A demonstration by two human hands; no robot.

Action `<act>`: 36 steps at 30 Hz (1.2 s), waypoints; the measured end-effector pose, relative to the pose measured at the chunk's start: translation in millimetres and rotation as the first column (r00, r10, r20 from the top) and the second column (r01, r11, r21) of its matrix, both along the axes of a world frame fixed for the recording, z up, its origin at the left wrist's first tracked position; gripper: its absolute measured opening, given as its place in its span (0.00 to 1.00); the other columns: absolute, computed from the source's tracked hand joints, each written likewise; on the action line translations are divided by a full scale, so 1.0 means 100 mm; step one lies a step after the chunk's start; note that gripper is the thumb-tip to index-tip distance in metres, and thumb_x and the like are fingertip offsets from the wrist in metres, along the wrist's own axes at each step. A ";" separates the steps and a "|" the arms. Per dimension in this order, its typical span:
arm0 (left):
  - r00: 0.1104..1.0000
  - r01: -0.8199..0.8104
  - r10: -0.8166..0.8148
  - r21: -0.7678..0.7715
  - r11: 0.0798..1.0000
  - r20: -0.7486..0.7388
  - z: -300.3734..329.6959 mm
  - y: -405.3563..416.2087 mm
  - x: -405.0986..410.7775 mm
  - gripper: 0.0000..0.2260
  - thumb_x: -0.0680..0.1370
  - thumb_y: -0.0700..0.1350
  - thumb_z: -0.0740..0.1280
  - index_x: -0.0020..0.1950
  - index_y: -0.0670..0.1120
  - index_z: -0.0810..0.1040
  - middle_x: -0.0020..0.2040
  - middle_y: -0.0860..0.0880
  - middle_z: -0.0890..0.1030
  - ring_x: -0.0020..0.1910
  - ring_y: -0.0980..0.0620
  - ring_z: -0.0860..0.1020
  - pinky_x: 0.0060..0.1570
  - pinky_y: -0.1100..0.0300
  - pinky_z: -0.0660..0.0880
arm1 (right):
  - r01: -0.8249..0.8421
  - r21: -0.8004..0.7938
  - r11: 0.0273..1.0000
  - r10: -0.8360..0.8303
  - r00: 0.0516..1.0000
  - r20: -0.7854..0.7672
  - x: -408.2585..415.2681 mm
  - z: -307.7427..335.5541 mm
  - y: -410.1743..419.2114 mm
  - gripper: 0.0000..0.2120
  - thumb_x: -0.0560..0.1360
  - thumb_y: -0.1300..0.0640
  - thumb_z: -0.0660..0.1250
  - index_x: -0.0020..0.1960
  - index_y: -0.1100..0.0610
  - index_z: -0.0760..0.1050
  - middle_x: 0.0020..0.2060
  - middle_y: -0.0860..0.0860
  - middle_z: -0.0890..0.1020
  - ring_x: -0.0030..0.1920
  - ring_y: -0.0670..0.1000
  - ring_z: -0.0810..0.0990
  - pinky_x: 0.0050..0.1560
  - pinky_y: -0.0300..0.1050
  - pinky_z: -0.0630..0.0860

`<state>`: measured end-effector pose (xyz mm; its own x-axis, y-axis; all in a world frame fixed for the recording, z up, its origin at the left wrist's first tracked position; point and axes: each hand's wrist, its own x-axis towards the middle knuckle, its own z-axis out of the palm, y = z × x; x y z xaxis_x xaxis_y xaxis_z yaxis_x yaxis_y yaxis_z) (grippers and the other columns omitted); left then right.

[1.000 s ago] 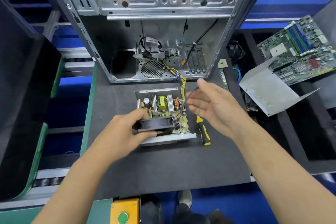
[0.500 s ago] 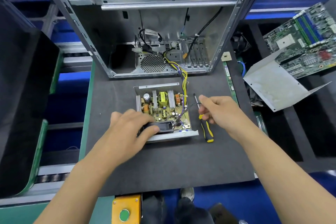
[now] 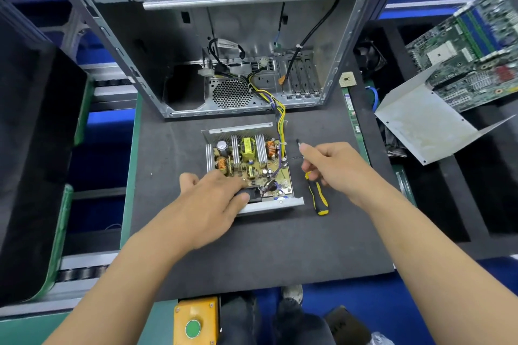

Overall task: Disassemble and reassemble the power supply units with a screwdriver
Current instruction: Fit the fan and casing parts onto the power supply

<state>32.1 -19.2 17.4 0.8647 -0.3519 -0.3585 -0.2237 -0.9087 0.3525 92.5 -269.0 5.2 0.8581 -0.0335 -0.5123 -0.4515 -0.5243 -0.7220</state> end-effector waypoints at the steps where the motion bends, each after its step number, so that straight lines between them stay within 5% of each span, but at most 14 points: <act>1: 1.000 0.019 -0.019 0.017 1.000 0.010 -0.02 0.00 -0.02 0.23 0.81 0.62 0.42 0.57 0.54 0.73 0.47 0.57 0.73 0.56 0.57 0.66 0.56 0.54 0.55 | -0.025 -0.022 0.999 0.025 1.000 -0.006 -0.01 -0.01 -0.01 0.23 0.77 0.38 0.64 0.32 0.53 0.81 0.31 0.48 0.84 0.35 0.45 0.81 0.41 0.46 0.77; 5: 0.992 0.113 -0.112 -0.014 0.993 0.066 -0.03 0.02 -0.10 0.40 0.73 0.76 0.40 0.66 0.53 0.75 0.56 0.58 0.76 0.59 0.54 0.71 0.59 0.52 0.60 | -0.156 -0.106 0.982 0.152 0.987 -0.042 -0.06 -0.06 -0.05 0.22 0.77 0.38 0.63 0.35 0.52 0.82 0.30 0.45 0.84 0.32 0.40 0.81 0.35 0.36 0.72; 10: 0.942 0.164 -0.127 -0.098 0.982 0.310 -0.12 -0.04 -0.20 0.25 0.79 0.58 0.59 0.66 0.42 0.79 0.47 0.50 0.83 0.45 0.44 0.81 0.46 0.49 0.78 | -0.223 -0.115 0.968 0.231 0.971 0.061 -0.11 -0.08 -0.07 0.15 0.78 0.45 0.65 0.39 0.50 0.84 0.32 0.44 0.84 0.32 0.38 0.80 0.33 0.24 0.69; 13: 0.951 0.119 -0.065 -0.166 0.979 0.302 -0.16 -0.06 -0.22 0.23 0.79 0.56 0.60 0.64 0.42 0.80 0.47 0.48 0.83 0.44 0.43 0.80 0.47 0.48 0.79 | -0.311 -0.144 0.940 0.328 0.938 0.115 -0.14 -0.08 -0.06 0.07 0.79 0.52 0.66 0.49 0.47 0.84 0.38 0.44 0.82 0.37 0.40 0.81 0.38 0.26 0.70; 16: 0.946 0.121 -0.060 -0.176 0.977 0.320 -0.18 -0.06 -0.24 0.22 0.80 0.55 0.60 0.64 0.42 0.80 0.47 0.48 0.83 0.43 0.43 0.79 0.47 0.48 0.78 | -0.365 -0.318 0.875 0.446 0.863 0.238 -0.18 -0.09 -0.06 0.10 0.80 0.54 0.66 0.58 0.50 0.83 0.45 0.49 0.79 0.47 0.50 0.77 0.50 0.41 0.72; 21: 0.946 0.102 -0.030 -0.207 0.973 0.322 -0.19 -0.06 -0.24 0.22 0.80 0.55 0.60 0.64 0.41 0.80 0.47 0.48 0.83 0.43 0.43 0.79 0.47 0.47 0.78 | -0.305 -0.346 0.887 0.440 0.786 0.435 -0.20 -0.03 0.00 0.09 0.78 0.60 0.69 0.57 0.54 0.84 0.45 0.49 0.79 0.40 0.45 0.73 0.48 0.38 0.71; 27: 0.948 0.083 -0.012 -0.212 0.974 0.319 -0.19 -0.07 -0.24 0.22 0.79 0.55 0.60 0.64 0.42 0.80 0.47 0.49 0.83 0.43 0.44 0.78 0.48 0.50 0.77 | -0.280 -0.146 0.949 0.312 0.905 0.290 -0.20 -0.02 -0.02 0.09 0.79 0.59 0.67 0.46 0.48 0.83 0.32 0.42 0.83 0.36 0.39 0.80 0.35 0.27 0.70; 36: 0.935 0.087 -0.003 -0.221 0.971 0.353 -0.23 -0.06 -0.25 0.22 0.79 0.55 0.60 0.64 0.42 0.80 0.46 0.49 0.82 0.42 0.45 0.77 0.47 0.52 0.76 | -0.273 0.153 0.950 0.253 0.958 0.133 -0.21 -0.08 -0.04 0.13 0.82 0.63 0.61 0.47 0.48 0.80 0.39 0.48 0.86 0.37 0.46 0.84 0.36 0.34 0.74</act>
